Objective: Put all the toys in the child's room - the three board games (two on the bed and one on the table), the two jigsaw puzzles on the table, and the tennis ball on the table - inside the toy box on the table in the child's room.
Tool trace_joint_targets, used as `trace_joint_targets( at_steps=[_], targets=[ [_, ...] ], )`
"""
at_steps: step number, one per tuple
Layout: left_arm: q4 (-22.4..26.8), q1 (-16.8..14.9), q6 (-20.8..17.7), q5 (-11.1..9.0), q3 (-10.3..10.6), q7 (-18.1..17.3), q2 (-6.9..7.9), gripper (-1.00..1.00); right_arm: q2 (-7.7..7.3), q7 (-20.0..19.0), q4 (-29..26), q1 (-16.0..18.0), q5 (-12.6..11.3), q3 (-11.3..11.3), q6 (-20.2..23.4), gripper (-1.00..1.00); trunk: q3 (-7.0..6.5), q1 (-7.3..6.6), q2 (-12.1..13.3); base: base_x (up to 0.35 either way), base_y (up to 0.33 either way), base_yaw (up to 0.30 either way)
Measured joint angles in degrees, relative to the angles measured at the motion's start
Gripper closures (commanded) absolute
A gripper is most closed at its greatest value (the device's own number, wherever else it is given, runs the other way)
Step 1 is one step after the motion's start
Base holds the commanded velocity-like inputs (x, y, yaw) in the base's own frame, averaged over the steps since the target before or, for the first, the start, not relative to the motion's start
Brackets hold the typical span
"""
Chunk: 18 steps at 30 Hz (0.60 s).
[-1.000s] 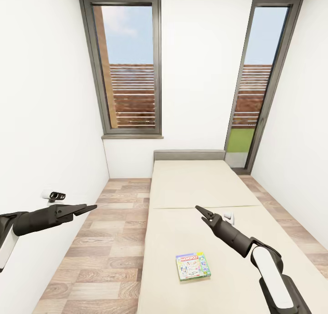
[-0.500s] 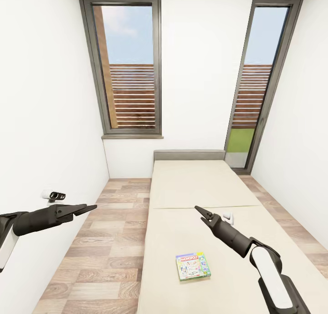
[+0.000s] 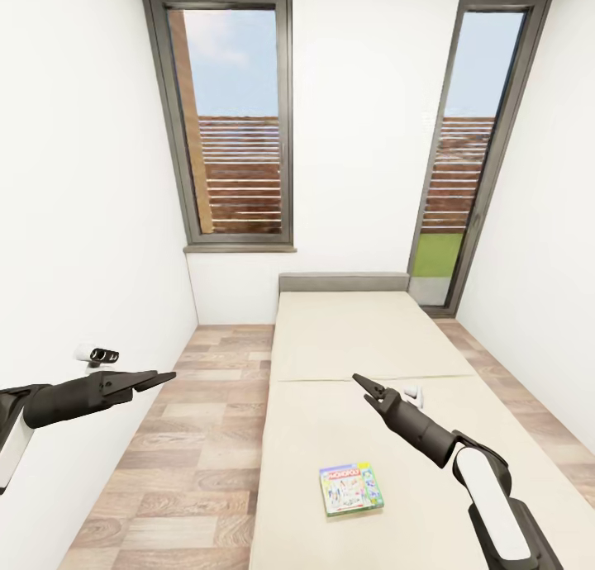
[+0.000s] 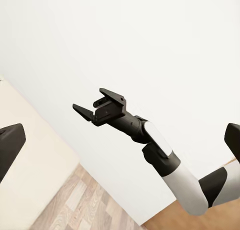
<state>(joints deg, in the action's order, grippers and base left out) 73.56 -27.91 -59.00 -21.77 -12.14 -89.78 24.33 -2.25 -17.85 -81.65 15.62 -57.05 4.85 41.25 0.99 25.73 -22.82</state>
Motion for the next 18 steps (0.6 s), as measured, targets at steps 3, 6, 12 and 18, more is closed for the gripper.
trace_joint_targets(
  at_steps=[3, 6, 12, 18],
  targets=[
    [0.0, 0.0, 0.0, 0.0, 0.0, 0.0, 0.0, -1.0, -0.08, 0.1, 0.0, 0.0, 0.0, 0.0, 0.0, -1.0, 0.0, 0.0, 0.0, 0.148, 0.0, 0.0],
    [0.0, 0.0, 0.0, 0.0, 0.0, 0.0, 0.0, -1.0, -0.1, 0.2, 0.0, 0.0, 0.0, 0.0, 0.0, -1.0, 0.0, 0.01, 0.0, 0.073, 0.0, 0.0],
    [0.0, 0.0, 0.0, -0.1, 0.0, 0.0, 0.0, -1.0, -0.08, 1.8, 0.0, 0.1, 0.0, -0.3, 0.1, -1.0, 0.0, 0.02, 0.0, 0.02, 0.0, 0.0],
    [0.0, 0.0, 0.1, 0.0, 0.1, 0.0, 0.0, -1.0, -0.1, 15.5, -0.1, 1.0, -0.2, -0.4, 0.7, -1.0, 0.0, 0.02, 0.0, 0.003, 0.0, 0.0]
  ],
)
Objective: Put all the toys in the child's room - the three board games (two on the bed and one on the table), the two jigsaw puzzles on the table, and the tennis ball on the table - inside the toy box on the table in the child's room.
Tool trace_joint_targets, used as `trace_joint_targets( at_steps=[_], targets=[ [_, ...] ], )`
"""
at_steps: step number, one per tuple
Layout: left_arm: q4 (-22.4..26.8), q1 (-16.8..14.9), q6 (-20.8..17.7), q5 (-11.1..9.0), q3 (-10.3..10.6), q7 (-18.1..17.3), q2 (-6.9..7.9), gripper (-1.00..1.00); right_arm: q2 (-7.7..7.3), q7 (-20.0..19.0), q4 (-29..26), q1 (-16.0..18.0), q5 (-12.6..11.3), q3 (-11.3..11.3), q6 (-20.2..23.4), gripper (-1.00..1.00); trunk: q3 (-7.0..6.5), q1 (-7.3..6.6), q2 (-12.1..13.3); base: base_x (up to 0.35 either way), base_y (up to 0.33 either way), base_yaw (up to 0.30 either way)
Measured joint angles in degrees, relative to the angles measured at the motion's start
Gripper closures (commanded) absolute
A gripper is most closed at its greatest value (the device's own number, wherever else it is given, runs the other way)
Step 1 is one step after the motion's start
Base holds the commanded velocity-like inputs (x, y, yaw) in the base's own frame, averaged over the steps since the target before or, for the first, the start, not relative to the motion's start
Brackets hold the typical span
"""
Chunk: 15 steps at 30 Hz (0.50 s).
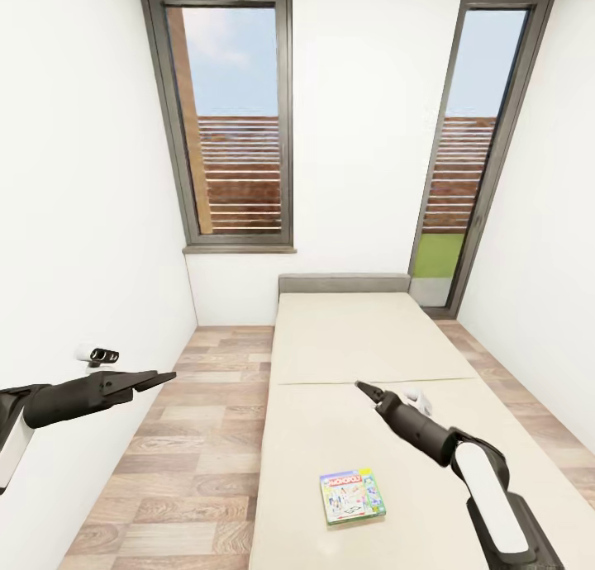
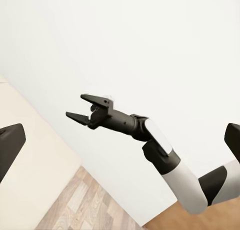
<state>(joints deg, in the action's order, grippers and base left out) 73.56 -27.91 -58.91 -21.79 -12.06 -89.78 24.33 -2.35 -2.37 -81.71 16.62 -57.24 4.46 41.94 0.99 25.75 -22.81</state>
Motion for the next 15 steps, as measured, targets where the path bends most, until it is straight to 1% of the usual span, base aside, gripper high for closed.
trace_joint_targets(
  at_steps=[1, 2, 3, 4, 6, 8, 10, 12, 13, 15],
  targets=[
    [0.0, 0.0, 0.0, 0.0, 0.0, 0.0, 0.0, -1.0, 0.03, 1.8, 0.0, 0.2, 0.1, 0.0, 0.1, -1.0, 0.0, 0.0, 0.0, 0.0, 0.0, 0.0],
    [0.0, 0.0, 0.0, 0.0, 0.0, 0.0, 0.0, -1.0, 0.2, 5.4, 0.1, 0.7, 0.5, -0.1, 0.2, -1.0, 0.0, 0.0, 0.0, 0.0, 0.0, 0.0],
    [0.0, 0.0, 0.0, 0.0, 0.0, 0.0, 0.0, -1.0, 0.32, 7.2, 0.1, 1.0, 0.6, -0.2, 0.2, -1.0, 0.0, 0.0, 0.0, 0.0, 0.0, 0.0],
    [0.0, 0.0, 0.0, 0.0, 0.0, 0.0, 0.0, -1.0, 0.51, 10.8, 0.2, 1.4, 0.6, -0.7, 0.2, -1.0, 0.0, 0.0, 0.0, 0.0, 0.0, 0.0],
    [0.0, 0.0, 0.0, 0.0, 0.1, 0.0, 0.0, -1.0, 0.64, 14.3, 0.4, 1.9, 0.6, -1.7, 0.2, -1.0, 0.0, 0.0, 0.0, 0.0, 0.0, 0.0],
    [0.0, 0.0, 0.0, 0.0, 0.3, 0.0, -0.04, -1.0, 0.77, 19.5, 1.6, 3.3, 0.7, -3.9, -0.1, -1.0, 0.0, 0.0, 0.0, 0.0, 0.0, 0.0],
    [0.0, 0.0, 0.1, 0.0, 0.3, 0.0, -0.06, -1.0, 0.83, 21.4, 2.6, 4.1, 0.7, -5.0, -0.1, -1.0, 0.0, 0.0, 0.0, 0.0, 0.0, 0.0],
    [0.0, 0.0, 0.1, 0.1, 0.4, 0.0, -0.08, -1.0, 0.9, 23.5, 4.7, 5.5, 0.8, -6.9, -0.2, -1.0, 0.0, 0.0, 0.0, 0.0, 0.0, 0.0],
    [0.0, 0.0, 0.1, 0.1, 0.4, 0.0, -0.06, -1.0, 0.93, 23.9, 5.1, 5.8, 0.8, -7.4, -0.2, -1.0, 0.0, 0.0, 0.0, 0.0, 0.0, 0.0],
    [0.0, 0.0, 0.1, 0.1, 0.4, 0.0, -0.07, -1.0, 1.06, 24.5, 5.9, 6.3, 1.2, -9.2, -0.3, -1.0, 0.0, 0.0, 0.0, 0.0, 0.0, 0.0]
  ],
)
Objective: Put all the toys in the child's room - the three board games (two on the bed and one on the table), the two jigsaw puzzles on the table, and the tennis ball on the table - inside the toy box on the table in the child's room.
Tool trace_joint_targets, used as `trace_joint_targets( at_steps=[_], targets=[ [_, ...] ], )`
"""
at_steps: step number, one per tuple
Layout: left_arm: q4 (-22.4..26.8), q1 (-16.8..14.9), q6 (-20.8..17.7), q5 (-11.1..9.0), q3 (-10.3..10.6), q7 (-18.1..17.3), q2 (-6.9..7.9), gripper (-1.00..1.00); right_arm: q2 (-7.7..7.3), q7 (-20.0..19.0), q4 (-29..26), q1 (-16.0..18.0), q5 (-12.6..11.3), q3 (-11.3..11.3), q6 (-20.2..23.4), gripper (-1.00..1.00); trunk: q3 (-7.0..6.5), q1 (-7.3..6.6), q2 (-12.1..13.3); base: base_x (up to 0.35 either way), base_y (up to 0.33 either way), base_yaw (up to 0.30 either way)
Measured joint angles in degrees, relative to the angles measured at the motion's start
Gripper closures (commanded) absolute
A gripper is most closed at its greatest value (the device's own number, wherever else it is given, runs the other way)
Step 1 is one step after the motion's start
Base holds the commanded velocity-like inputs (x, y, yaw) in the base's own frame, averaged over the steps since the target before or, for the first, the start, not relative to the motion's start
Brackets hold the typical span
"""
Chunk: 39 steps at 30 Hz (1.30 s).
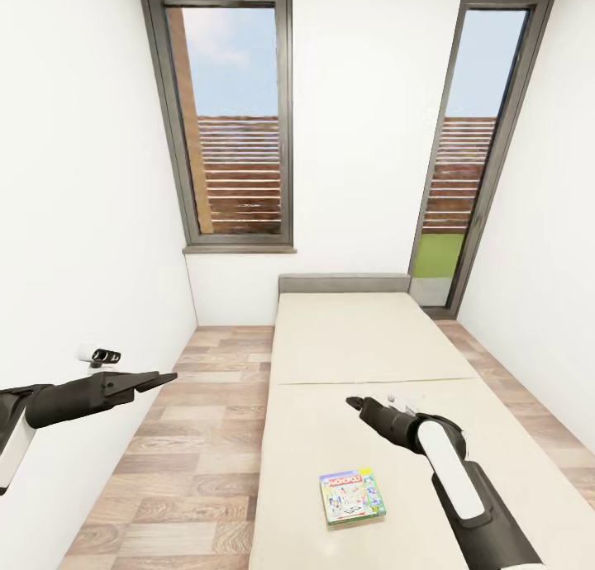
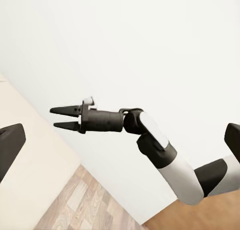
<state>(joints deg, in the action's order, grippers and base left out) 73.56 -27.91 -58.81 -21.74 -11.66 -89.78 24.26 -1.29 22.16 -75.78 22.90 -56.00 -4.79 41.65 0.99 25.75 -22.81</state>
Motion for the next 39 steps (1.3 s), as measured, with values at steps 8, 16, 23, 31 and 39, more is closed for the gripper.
trace_joint_targets(
  at_steps=[8, 16, 23, 31, 39],
  targets=[
    [0.0, 0.0, 0.0, 0.0, 0.1, 0.0, -0.02, -1.0, 4.18, 1.3, 1.1, 1.7, 11.4, -6.9, -1.7, -1.0, 0.0, 0.0, 0.0, 0.0, 0.0, 0.0],
    [0.0, 0.0, 0.0, 0.0, 0.1, 0.0, -0.02, -1.0, 11.29, 10.9, 4.2, 5.2, 24.9, -8.0, -1.5, -1.0, 0.0, 0.0, 0.0, 0.0, 0.0, 0.0],
    [0.0, 0.0, 0.0, 0.0, 0.0, 0.0, -0.02, -1.0, 11.29, 17.0, 6.6, 6.6, 26.6, -8.1, -1.4, -1.0, 0.0, 0.0, 0.0, 0.0, 0.0, 0.0],
    [0.0, 0.0, 0.0, 0.1, 0.1, 0.0, -0.02, -1.0, 11.29, 17.8, 7.0, 6.8, 27.0, -8.4, -1.5, -1.0, 0.0, 0.0, 0.0, 0.0, 0.0, 0.0],
    [0.0, 0.0, 0.0, 0.0, -0.3, 0.0, -0.02, -1.0, 11.29, 16.5, 7.0, 6.8, 27.0, -8.4, -1.5, -1.0, 0.19, 0.0, 0.0, 0.0, 0.0, 0.0]
  ],
)
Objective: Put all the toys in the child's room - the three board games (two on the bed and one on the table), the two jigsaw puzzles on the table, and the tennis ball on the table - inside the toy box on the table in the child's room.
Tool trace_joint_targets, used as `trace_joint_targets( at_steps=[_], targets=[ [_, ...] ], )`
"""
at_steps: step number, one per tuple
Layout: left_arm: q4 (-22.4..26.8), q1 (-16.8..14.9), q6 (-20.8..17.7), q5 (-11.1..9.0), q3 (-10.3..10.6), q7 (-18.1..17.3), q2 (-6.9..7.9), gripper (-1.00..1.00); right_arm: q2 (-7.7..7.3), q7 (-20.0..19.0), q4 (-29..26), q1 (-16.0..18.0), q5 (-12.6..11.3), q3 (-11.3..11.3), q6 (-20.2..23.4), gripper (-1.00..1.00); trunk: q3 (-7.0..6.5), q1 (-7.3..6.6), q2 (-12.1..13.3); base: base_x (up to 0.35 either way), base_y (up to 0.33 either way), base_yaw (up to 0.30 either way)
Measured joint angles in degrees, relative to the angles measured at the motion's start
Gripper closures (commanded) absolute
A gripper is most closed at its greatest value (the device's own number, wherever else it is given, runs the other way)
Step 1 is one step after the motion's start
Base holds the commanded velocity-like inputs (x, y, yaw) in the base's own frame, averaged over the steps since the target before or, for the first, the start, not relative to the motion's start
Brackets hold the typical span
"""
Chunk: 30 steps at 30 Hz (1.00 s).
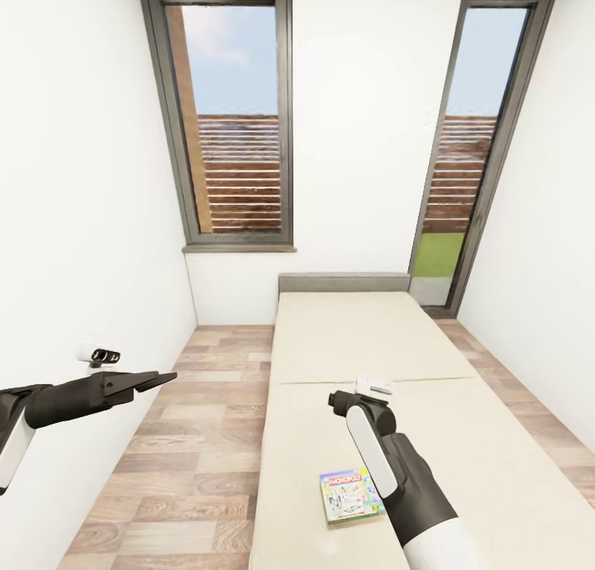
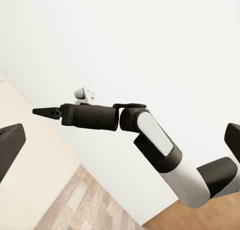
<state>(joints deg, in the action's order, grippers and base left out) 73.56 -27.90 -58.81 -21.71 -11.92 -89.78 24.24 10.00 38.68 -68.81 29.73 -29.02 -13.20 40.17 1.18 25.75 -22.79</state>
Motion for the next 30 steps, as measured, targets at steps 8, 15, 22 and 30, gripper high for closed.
trace_joint_targets(
  at_steps=[8, 15, 22, 30],
  targets=[
    [-0.7, 0.0, 0.1, -0.1, -0.1, 0.0, 0.0, -1.0, 0.0, -0.2, 0.3, 0.2, 0.1, 0.0, 0.0, -1.0, 0.67, 0.0, 0.0, 0.0, 0.0, 0.0],
    [-1.2, 0.0, 0.1, 0.1, 0.1, 0.0, 0.0, -1.0, 0.0, -0.2, 0.5, 0.6, 0.1, 0.1, 0.0, -1.0, 1.33, 0.0, 0.0, 0.0, 0.0, 0.0],
    [-1.2, 0.0, 0.1, 0.2, 0.2, 0.0, 0.0, -1.0, 0.0, -0.2, 0.5, 0.6, 0.0, 0.1, 0.0, -1.0, 1.99, 0.0, 0.0, 0.0, 0.0, 0.0],
    [-1.2, 0.0, 0.1, 0.2, 0.0, 0.0, 0.0, -1.0, 0.0, -0.2, 0.5, 0.6, 0.1, 0.0, 0.1, -1.0, 2.75, 0.0, 0.0, 0.0, 0.0, 0.0]
  ],
)
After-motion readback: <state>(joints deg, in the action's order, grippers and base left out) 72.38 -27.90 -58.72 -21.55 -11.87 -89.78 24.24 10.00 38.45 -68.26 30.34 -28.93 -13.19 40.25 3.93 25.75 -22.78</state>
